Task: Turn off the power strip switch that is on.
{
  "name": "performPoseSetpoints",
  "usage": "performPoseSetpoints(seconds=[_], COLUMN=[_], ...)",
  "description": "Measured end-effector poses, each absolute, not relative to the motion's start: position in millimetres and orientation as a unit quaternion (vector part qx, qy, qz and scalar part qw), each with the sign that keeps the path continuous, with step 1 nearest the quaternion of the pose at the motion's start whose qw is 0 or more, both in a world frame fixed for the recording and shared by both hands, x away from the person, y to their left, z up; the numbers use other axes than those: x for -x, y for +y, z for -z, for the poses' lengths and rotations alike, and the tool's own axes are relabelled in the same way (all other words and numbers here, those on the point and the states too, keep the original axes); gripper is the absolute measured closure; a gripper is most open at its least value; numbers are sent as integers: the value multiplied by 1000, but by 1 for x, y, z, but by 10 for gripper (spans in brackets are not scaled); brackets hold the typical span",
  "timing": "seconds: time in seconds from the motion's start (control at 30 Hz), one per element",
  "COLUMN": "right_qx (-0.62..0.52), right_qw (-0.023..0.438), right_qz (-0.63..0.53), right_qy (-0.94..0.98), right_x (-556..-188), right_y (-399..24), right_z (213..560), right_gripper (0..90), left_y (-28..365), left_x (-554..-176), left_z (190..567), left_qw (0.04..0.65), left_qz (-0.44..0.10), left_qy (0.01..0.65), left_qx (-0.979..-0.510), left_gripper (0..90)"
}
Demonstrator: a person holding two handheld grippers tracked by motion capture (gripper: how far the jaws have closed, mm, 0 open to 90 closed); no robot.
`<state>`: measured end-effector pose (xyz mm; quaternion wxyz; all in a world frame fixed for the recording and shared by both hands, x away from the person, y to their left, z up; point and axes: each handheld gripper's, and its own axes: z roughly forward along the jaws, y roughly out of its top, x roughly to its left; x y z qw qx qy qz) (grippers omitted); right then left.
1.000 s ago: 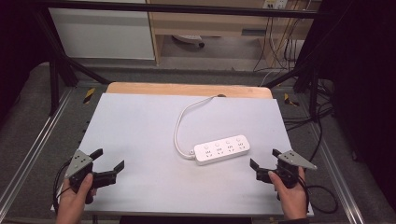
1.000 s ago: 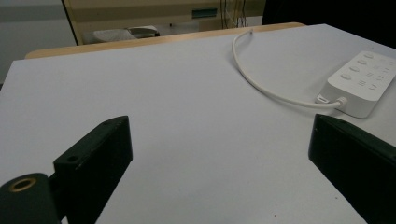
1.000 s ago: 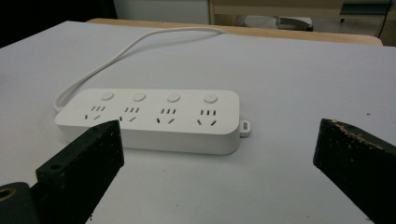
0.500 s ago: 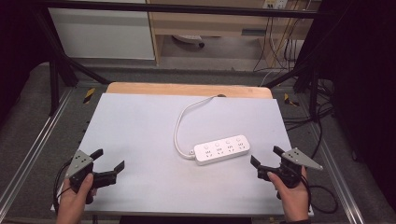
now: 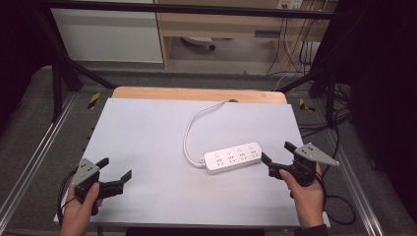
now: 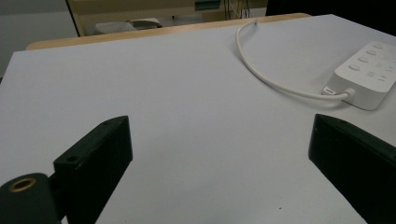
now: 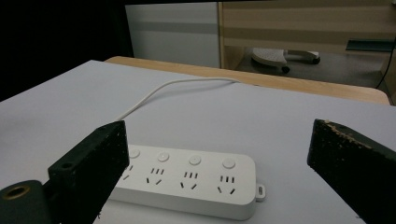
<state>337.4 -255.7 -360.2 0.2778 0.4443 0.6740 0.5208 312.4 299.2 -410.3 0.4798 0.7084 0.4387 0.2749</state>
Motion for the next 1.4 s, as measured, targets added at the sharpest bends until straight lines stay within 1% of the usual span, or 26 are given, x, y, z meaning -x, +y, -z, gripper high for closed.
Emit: performPoseSetpoints(seconds=[0.2,0.4,0.47,0.57,0.7,1.2,1.3,1.4], right_qx=[-440,-438,-440,-440,-432,-419,-416,-415], right_qw=[273,274,271,268,270,263,262,263], right_qz=[-526,-525,-522,-517,-516,-513,-514,-510], right_qy=[675,676,679,683,689,701,703,706], right_x=[-344,-352,-353,-358,-360,-372,-373,-377], right_y=[-247,-240,-239,-235,-230,-211,-210,-207], right_z=[355,351,350,348,346,349,350,353], right_gripper=[102,115,109,63,47,42,76,52], left_y=[298,298,297,297,297,298,298,298], left_x=[-312,-313,-313,-313,-313,-313,-313,-313], left_z=[411,412,412,412,412,412,412,412], left_qw=[478,476,475,475,474,476,475,475], left_qz=[-272,-273,-272,-272,-273,-273,-274,-273], left_qy=[438,437,437,438,438,438,438,438], left_qx=[-711,-713,-713,-713,-714,-713,-713,-713], left_gripper=[61,61,61,61,62,62,62,61])
